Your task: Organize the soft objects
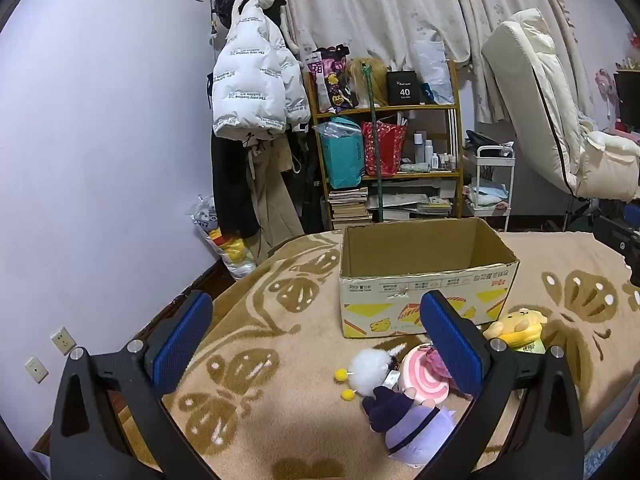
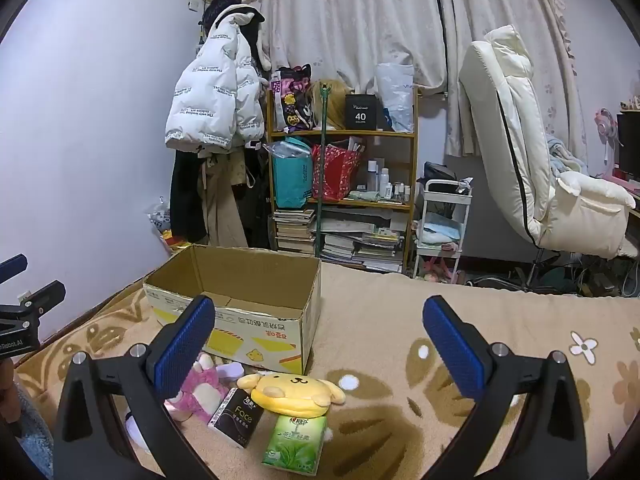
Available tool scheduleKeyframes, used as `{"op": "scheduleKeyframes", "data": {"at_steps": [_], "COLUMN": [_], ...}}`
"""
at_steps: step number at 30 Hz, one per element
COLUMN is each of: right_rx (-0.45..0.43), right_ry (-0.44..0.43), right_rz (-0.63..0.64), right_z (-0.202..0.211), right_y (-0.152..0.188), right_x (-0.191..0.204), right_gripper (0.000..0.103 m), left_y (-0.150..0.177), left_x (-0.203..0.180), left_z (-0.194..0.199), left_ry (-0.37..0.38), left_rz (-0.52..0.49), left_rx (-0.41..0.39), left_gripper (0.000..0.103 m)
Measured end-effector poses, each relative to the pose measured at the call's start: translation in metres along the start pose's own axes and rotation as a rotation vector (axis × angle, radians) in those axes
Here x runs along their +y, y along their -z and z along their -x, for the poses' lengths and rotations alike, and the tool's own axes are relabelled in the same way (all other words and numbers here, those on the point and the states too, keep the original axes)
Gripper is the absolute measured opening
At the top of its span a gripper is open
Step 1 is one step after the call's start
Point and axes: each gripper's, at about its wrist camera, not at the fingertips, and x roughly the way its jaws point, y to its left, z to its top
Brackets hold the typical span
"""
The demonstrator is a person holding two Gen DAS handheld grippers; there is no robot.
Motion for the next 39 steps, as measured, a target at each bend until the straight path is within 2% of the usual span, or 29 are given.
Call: {"op": "scheduleKeyframes", "data": {"at_steps": [39], "right_rx": [-0.009], "right_ry": [0.0], "right_rz": [-0.001], "right_z": [-0.0009], "right_y": [0.0007], "right_x": [0.0011], "right_gripper": [0.103], "left_y": [0.0001], "left_x": [-0.0009], "left_z": [-0.0002], "left_ry": [-0.005], "left_rz": [-0.017], "left_rx": [0.005], "left_gripper": [0.102]}}
